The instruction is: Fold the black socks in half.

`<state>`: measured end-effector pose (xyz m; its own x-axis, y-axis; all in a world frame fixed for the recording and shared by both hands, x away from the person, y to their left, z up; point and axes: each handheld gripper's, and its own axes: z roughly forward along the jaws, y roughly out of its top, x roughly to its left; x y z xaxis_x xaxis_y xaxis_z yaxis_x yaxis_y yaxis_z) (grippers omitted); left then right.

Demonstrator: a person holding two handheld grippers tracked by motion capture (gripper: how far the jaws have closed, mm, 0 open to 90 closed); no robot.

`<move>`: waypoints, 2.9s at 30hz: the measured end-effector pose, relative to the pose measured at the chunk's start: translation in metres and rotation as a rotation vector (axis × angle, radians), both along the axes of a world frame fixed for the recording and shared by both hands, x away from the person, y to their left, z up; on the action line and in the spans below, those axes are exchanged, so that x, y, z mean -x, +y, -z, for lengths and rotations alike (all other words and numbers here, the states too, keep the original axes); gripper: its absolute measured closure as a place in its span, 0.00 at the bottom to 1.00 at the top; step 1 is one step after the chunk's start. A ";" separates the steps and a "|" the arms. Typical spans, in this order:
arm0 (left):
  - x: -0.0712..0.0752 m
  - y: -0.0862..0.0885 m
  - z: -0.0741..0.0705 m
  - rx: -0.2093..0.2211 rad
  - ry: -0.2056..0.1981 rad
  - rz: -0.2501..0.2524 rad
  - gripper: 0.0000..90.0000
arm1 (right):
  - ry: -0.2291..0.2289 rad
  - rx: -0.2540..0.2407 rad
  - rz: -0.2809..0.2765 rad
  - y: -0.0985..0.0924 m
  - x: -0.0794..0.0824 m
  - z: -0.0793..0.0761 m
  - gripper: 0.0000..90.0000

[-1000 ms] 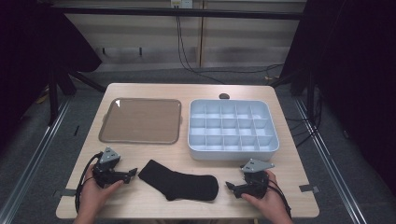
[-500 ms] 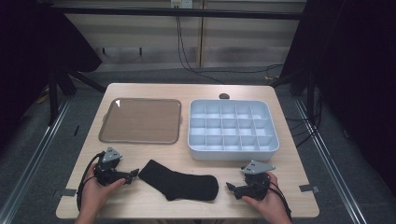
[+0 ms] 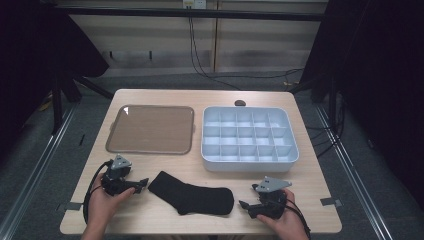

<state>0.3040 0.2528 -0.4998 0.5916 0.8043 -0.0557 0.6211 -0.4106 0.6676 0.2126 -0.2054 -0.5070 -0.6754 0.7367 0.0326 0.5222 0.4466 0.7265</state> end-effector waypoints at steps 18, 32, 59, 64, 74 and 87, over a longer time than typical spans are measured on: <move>0.011 -0.030 -0.027 0.033 0.037 0.067 0.33 | 0.027 -0.043 -0.078 0.007 0.007 -0.011 0.71; 0.015 -0.039 -0.023 0.033 0.105 0.066 0.39 | 0.054 -0.004 -0.197 0.022 0.011 -0.008 1.00; 0.011 -0.052 -0.019 0.011 0.236 0.062 0.85 | 0.044 0.004 -0.197 0.026 0.011 -0.008 1.00; 0.011 -0.050 -0.022 0.031 0.250 0.053 0.85 | 0.040 0.006 -0.200 0.027 0.011 -0.008 1.00; 0.012 -0.048 -0.038 0.089 0.238 0.064 0.87 | 0.049 -0.002 -0.192 0.026 0.010 -0.008 1.00; 0.014 -0.055 -0.053 0.093 0.253 0.114 0.90 | 0.062 -0.011 -0.184 0.027 0.010 -0.008 1.00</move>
